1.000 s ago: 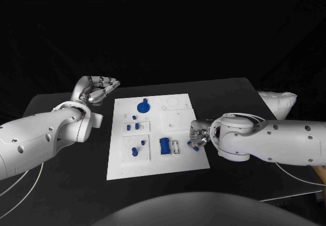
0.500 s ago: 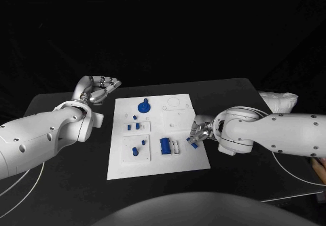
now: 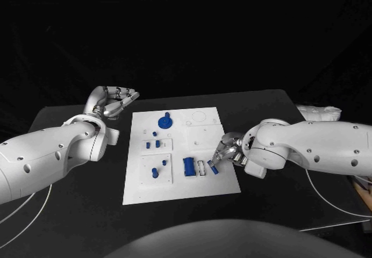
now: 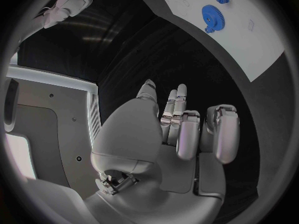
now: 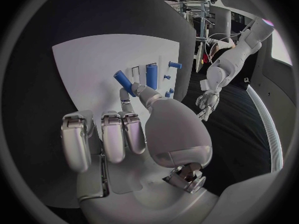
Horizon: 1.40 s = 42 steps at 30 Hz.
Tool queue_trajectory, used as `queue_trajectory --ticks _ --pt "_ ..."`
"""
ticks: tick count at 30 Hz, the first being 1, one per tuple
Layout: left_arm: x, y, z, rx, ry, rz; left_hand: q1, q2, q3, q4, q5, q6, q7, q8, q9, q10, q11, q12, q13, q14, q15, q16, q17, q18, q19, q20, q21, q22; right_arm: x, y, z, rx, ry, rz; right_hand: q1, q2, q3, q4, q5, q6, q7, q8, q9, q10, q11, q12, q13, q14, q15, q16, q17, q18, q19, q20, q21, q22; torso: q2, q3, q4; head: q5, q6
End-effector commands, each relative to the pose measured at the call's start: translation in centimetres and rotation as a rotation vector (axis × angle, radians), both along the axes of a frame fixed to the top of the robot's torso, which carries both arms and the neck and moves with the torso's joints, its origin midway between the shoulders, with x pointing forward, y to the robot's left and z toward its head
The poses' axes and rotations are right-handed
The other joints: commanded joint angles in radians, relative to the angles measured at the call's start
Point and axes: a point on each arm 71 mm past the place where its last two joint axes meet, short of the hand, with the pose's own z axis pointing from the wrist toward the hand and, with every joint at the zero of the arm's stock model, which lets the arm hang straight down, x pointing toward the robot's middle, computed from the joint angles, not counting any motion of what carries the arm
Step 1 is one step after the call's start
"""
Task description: Assemble the parts on the task board
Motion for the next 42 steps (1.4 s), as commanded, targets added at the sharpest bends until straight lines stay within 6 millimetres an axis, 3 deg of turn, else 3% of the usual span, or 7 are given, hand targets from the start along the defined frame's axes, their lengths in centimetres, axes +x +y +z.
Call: queue_trajectory --ticks 1,15,42 --pt "0.0 -0.3 0.1 -0.001 -0.001 -0.017 -0.003 0.011 -0.008 -0.002 0.006 0.007 -0.002 0.005 0.002 0.003 -0.004 0.003 0.001 0.084 0.003 -0.001 0.215 -0.009 0.063 0.005 -0.006 0.245 -0.2 0.5 -0.3 0.086 0.077 -0.026 -0.004 -0.01 -0.005 0.004 -0.005 0.022 -0.014 -0.003 -0.003 0.108 -0.004 0.003 0.264 0.108 -0.006 0.004 0.263 -0.007 0.103 -0.008 0.004 0.263 0.0 0.0002 -0.0003 -0.004 0.0" --pt "0.0 -0.3 0.1 0.001 -0.003 -0.017 -0.003 0.011 -0.008 -0.002 0.006 0.007 -0.002 0.005 0.002 0.003 -0.004 0.003 0.001 0.084 0.003 -0.001 0.215 -0.009 0.063 0.005 -0.006 0.245 0.9 0.8 -1.2 0.088 0.127 -0.048 -0.008 -0.013 -0.01 0.009 -0.016 0.025 -0.013 -0.012 -0.012 0.108 -0.004 0.003 0.264 0.108 -0.007 0.004 0.263 -0.007 0.103 -0.008 0.004 0.263 0.0 -0.0005 0.0002 -0.002 0.0" --pt "0.0 -0.4 0.1 0.002 -0.004 -0.021 -0.002 0.012 -0.009 -0.002 0.006 0.007 -0.002 0.005 0.002 0.004 -0.004 0.003 0.001 0.084 0.003 -0.001 0.215 -0.009 0.062 0.005 -0.006 0.245 1.1 1.3 -2.1 0.064 0.153 -0.06 -0.02 -0.018 -0.026 0.027 -0.053 0.021 -0.005 -0.039 -0.038 0.108 0.002 0.003 0.264 0.108 -0.005 0.004 0.263 -0.007 0.103 -0.007 0.004 0.263 0.0 -0.0001 -0.0002 0.001 0.0"
